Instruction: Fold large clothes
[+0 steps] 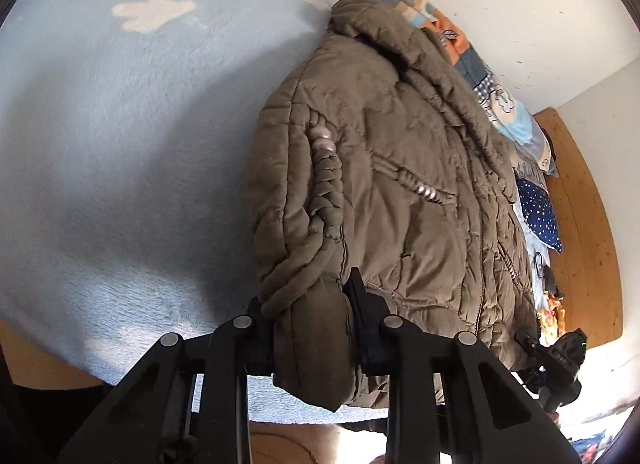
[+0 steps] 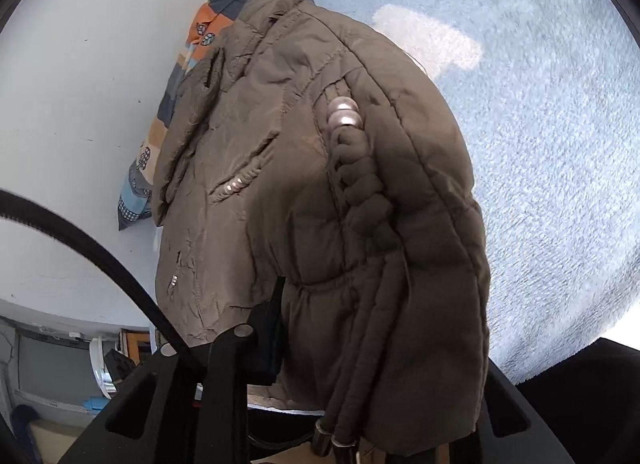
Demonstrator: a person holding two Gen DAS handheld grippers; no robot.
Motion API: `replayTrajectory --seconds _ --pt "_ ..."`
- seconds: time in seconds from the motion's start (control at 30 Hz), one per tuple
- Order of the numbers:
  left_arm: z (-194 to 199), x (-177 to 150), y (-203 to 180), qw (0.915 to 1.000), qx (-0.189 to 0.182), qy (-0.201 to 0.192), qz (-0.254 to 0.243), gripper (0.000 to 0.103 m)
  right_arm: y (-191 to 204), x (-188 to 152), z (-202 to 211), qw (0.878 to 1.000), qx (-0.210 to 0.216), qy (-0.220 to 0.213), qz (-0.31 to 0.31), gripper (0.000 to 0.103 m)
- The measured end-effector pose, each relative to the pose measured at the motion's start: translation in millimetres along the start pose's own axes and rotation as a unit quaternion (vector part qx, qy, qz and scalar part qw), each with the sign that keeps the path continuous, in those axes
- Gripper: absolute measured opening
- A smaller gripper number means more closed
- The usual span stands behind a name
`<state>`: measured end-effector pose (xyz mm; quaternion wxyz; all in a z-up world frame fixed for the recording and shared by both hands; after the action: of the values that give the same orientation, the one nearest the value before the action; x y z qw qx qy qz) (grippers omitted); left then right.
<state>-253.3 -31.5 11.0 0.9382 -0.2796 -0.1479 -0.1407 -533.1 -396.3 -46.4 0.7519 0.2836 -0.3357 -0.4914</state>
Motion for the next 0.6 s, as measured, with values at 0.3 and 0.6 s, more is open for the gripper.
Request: replayTrajectory --seconds 0.3,0.6 --pt "21.8 -0.7 -33.1 0.9913 0.047 -0.073 -0.099 0.021 37.7 -5.9 18.5 0.994 -0.039 -0.043 0.096 0.020" --pt "48.0 -2.9 -63.6 0.9624 0.087 -0.172 -0.191 0.021 64.0 -5.0 28.7 0.984 -0.046 -0.082 0.154 0.020"
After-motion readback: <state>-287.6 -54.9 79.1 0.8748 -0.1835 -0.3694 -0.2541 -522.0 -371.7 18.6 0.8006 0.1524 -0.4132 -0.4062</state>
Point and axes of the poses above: each gripper's, at about its wrist camera, not at the fingertips, and z roughly against the way its jaws point, y to its left, x to its top, the point moved 4 cm from there along -z, roughly the way its jaws point, and after that the axes turned 3 degrees about x, right-handed, at the moved point
